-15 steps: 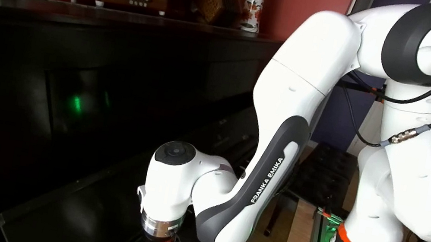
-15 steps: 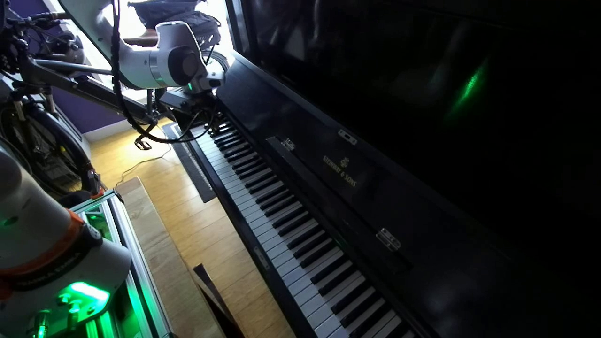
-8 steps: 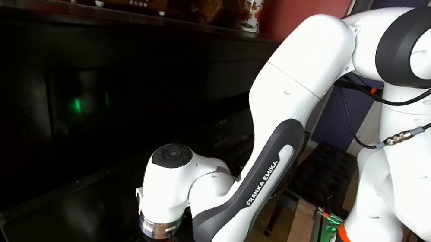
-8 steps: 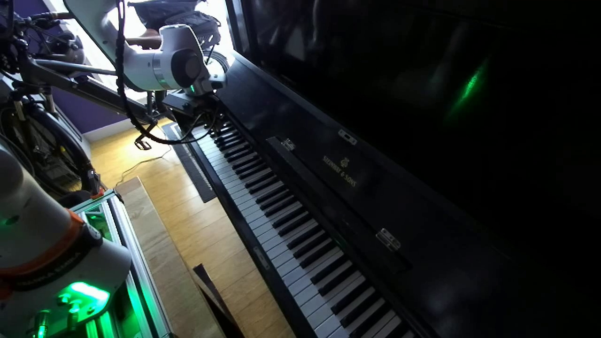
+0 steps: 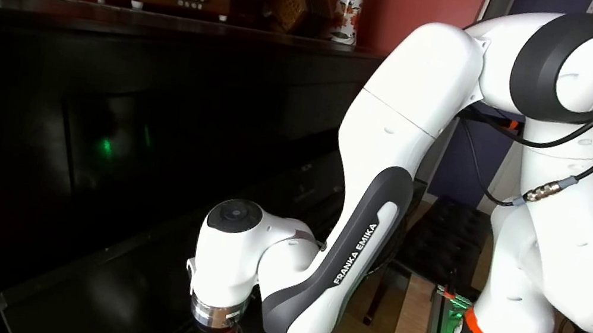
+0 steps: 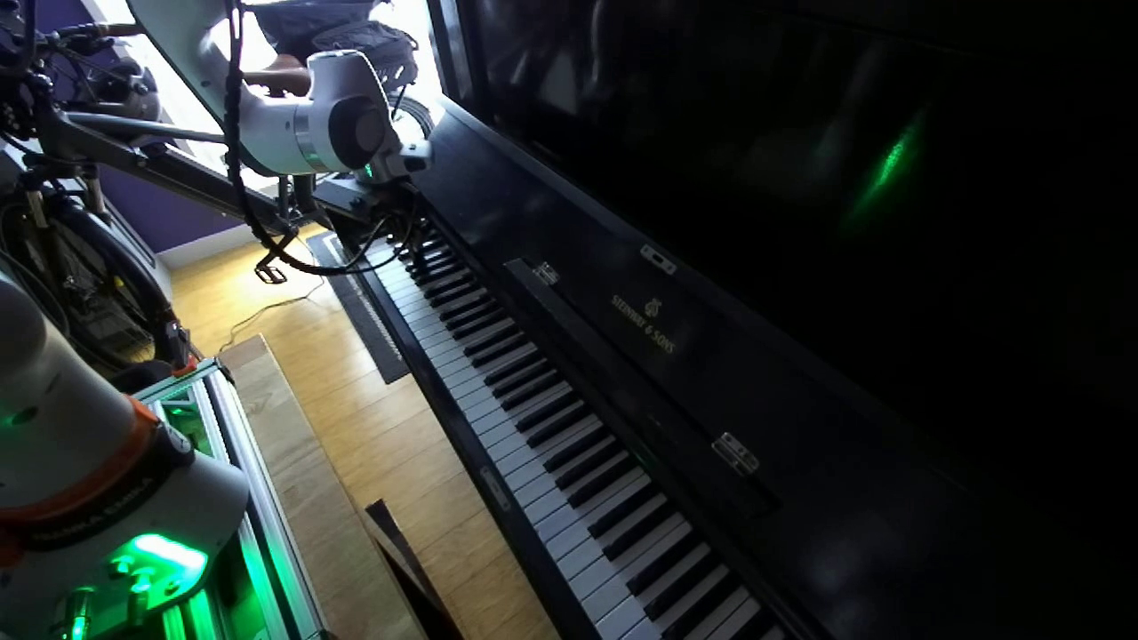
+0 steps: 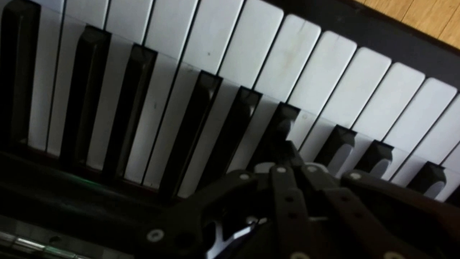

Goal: Press a key on the piano

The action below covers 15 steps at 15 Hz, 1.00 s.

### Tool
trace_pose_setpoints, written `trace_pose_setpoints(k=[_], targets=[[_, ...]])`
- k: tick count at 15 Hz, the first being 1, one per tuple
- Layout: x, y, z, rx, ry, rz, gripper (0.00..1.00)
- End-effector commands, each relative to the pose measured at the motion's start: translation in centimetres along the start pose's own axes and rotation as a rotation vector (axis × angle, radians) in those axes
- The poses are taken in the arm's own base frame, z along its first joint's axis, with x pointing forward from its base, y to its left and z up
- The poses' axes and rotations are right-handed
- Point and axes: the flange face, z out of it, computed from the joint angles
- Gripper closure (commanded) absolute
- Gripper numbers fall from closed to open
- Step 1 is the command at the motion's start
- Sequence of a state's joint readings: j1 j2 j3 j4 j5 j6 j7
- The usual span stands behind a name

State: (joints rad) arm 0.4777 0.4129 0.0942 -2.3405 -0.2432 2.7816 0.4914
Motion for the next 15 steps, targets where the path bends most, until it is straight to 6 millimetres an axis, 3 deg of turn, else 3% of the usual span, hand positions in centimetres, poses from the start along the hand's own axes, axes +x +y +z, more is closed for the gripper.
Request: trace_pose_setpoints(k=[1,10,15], targets=[[0.1,-0.3,0.9,0.010,0.005,0.019,1.00],[0.1,-0.1,1.7,0.007,-0.005,0.024,1.00],[0.2,-0.1,0.5,0.001,0.000,0.043,1.00]])
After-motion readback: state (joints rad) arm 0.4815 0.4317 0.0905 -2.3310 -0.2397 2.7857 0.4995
